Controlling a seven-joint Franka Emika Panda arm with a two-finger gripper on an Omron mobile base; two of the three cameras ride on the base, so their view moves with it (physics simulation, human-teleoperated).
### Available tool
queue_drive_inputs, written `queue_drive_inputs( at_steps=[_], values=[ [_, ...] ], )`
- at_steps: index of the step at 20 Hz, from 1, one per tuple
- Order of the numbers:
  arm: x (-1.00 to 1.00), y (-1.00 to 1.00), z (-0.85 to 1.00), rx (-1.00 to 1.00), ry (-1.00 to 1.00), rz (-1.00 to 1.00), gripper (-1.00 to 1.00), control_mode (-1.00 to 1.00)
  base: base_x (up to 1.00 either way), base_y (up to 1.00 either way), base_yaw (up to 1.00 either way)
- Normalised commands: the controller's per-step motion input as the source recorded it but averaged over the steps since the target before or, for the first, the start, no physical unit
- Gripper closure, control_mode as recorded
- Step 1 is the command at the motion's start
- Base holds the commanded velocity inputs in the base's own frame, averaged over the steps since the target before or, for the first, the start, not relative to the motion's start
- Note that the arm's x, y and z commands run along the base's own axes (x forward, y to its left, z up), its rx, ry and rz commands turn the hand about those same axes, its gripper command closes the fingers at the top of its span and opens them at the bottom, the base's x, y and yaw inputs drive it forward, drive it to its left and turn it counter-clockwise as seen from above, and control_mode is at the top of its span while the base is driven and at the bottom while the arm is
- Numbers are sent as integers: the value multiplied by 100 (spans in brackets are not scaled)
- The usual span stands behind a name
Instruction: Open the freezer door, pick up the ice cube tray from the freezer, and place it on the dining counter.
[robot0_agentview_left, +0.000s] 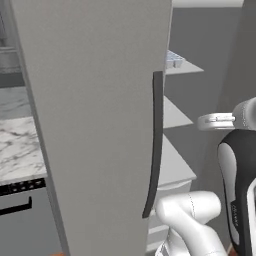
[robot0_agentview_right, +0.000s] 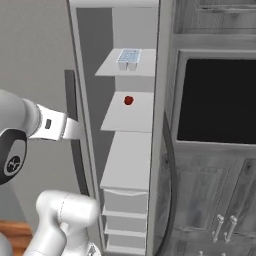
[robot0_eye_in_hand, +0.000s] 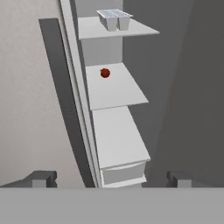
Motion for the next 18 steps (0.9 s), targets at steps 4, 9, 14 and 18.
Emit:
queue_drive_inputs(
  at_steps=[4, 9, 14, 18],
  values=[
    [0, 0, 0, 0, 0, 0, -100, 100, 11, -24, -20],
    [0, 0, 0, 0, 0, 0, -100, 100, 15, -28, -13],
    [0, 0, 0, 0, 0, 0, -100, 100, 38, -26, -8],
    [0, 0, 0, 0, 0, 0, -100, 100, 48, -23, -2]
  ],
)
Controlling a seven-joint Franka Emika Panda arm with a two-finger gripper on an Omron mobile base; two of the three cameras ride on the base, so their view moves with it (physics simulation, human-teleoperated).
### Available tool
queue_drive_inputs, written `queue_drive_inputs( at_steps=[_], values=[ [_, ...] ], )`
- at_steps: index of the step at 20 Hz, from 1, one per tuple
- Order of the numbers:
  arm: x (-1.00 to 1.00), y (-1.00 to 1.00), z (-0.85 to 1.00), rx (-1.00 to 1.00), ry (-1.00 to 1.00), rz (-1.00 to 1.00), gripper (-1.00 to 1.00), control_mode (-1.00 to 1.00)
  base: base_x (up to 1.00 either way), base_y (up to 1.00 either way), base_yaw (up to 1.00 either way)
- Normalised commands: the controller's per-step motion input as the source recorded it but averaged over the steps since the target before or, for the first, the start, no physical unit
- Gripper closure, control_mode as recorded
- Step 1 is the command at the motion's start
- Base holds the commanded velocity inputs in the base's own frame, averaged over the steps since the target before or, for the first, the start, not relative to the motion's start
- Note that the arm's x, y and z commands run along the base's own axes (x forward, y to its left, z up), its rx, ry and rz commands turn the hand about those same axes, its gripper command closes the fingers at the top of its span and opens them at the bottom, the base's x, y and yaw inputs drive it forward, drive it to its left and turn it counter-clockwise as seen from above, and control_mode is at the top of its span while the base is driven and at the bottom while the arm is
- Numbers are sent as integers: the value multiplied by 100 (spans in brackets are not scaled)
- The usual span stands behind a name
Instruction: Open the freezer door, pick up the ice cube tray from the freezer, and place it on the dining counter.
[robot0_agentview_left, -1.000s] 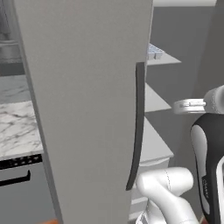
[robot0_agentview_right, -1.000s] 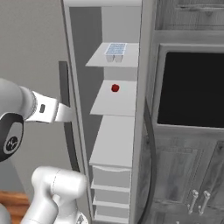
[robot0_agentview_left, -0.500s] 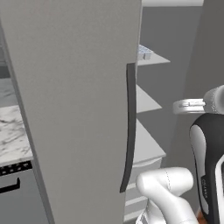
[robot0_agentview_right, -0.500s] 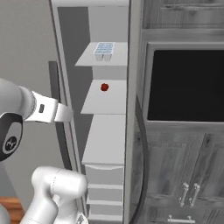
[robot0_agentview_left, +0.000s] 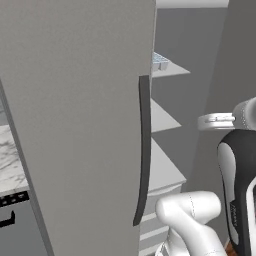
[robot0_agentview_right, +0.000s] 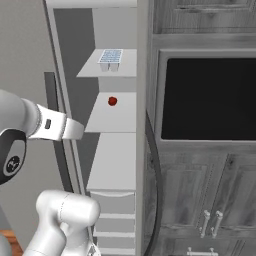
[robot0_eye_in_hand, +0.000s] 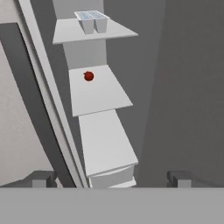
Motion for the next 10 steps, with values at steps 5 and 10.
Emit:
queue_drive_inputs(
  at_steps=[5, 10],
  values=[
    [0, 0, 0, 0, 0, 0, -100, 100, 51, -23, 0],
    [0, 0, 0, 0, 0, 0, -100, 100, 50, -20, 0]
  ],
)
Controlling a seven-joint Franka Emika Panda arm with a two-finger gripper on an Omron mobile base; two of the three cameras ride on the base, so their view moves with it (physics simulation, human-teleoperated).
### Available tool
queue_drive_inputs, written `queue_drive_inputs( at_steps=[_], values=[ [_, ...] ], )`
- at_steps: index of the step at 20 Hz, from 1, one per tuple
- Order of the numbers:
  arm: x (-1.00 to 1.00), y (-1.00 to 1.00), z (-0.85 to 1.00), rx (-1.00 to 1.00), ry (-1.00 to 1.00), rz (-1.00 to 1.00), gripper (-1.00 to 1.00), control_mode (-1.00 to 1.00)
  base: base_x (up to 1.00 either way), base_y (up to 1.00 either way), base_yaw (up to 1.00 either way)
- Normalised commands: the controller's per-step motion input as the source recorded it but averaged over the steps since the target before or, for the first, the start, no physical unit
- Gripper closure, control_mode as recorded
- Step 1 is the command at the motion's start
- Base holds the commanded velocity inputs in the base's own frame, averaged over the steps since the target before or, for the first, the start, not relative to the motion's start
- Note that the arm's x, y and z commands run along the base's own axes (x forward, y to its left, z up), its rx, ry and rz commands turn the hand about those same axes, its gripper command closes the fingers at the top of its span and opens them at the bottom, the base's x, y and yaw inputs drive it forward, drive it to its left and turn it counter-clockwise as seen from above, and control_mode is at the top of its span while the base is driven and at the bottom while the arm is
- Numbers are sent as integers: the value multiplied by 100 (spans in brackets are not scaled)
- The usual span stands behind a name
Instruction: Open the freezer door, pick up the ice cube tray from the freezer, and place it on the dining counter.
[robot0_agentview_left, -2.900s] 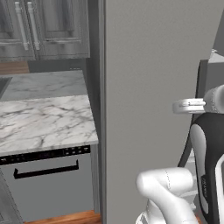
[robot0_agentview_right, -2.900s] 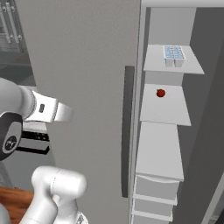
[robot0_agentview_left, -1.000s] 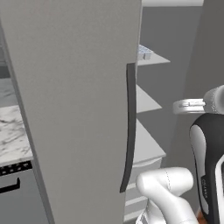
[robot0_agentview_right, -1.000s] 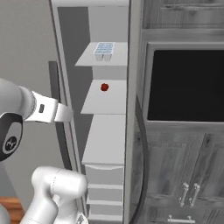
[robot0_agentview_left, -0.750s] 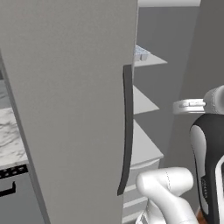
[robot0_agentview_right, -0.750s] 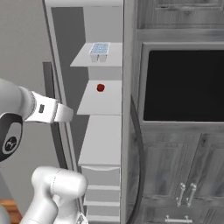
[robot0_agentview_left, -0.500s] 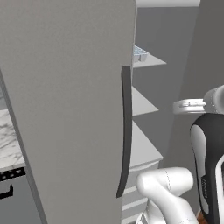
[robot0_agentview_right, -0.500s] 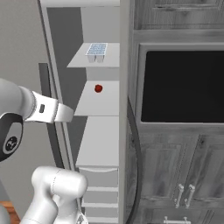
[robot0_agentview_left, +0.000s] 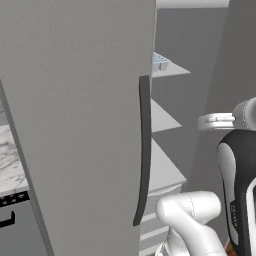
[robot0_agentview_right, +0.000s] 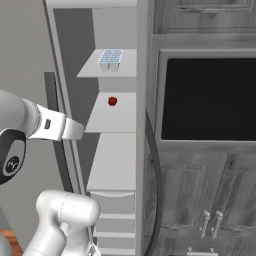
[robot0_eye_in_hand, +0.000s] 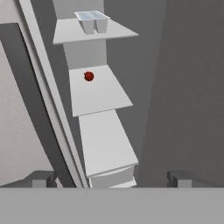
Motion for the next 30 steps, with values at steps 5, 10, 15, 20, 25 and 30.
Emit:
queue_drive_inputs(
  at_steps=[5, 10, 15, 20, 25, 30],
  values=[
    [17, -4, 0, 0, 0, 0, -100, -100, 31, -6, 0],
    [32, -9, 4, 11, -2, -6, -100, -100, 0, 0, 0],
    [19, 0, 7, 19, -9, -14, -100, -100, 0, 0, 0],
    [10, 0, 11, 21, -13, -17, -100, -100, 0, 0, 0],
    [18, -5, 22, 26, -9, -14, -100, -100, 0, 0, 0],
    [18, -1, 39, 28, -2, -5, -100, -100, 0, 0, 0]
  ],
)
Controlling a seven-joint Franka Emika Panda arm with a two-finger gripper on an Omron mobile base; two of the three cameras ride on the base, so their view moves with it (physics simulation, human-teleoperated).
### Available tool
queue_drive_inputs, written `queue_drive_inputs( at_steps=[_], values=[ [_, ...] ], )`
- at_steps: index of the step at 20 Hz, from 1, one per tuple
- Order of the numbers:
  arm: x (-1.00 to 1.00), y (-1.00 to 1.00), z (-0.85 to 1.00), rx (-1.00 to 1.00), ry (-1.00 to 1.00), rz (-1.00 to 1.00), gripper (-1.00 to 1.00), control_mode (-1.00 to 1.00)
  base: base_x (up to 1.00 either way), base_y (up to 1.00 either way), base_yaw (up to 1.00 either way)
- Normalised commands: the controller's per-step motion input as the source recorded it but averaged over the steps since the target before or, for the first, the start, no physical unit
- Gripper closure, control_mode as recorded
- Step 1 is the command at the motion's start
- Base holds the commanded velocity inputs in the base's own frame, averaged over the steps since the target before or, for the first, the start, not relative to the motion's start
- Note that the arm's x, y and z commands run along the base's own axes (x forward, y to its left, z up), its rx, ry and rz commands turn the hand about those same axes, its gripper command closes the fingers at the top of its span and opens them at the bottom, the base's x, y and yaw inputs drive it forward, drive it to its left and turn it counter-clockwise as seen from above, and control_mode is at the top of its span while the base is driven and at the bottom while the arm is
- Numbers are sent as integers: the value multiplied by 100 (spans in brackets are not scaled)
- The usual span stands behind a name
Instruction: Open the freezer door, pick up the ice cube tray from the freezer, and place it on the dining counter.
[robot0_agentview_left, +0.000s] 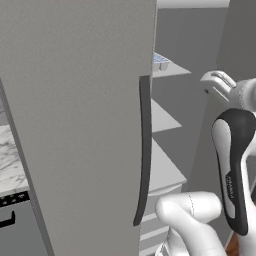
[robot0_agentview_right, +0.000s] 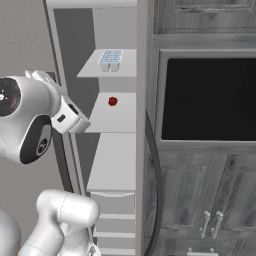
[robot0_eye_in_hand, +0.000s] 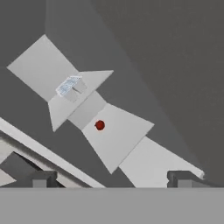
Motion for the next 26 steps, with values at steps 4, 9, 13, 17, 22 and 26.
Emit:
queue_drive_inputs(
  at_steps=[4, 9, 13, 17, 22, 26],
  values=[
    [15, 0, 42, 24, 0, 0, -100, -100, 0, 0, 0],
    [20, 0, 36, 20, 0, 0, -100, -100, 0, 0, 0],
    [28, 0, 23, 12, 0, 0, -100, -100, 0, 0, 0],
    [36, 0, 9, 14, 0, -3, -100, -100, 0, 0, 0],
    [44, 0, 0, 11, 0, -1, -100, -100, 0, 0, 0],
    [48, 0, 0, 8, 0, 0, -100, -100, 0, 0, 0]
  ],
)
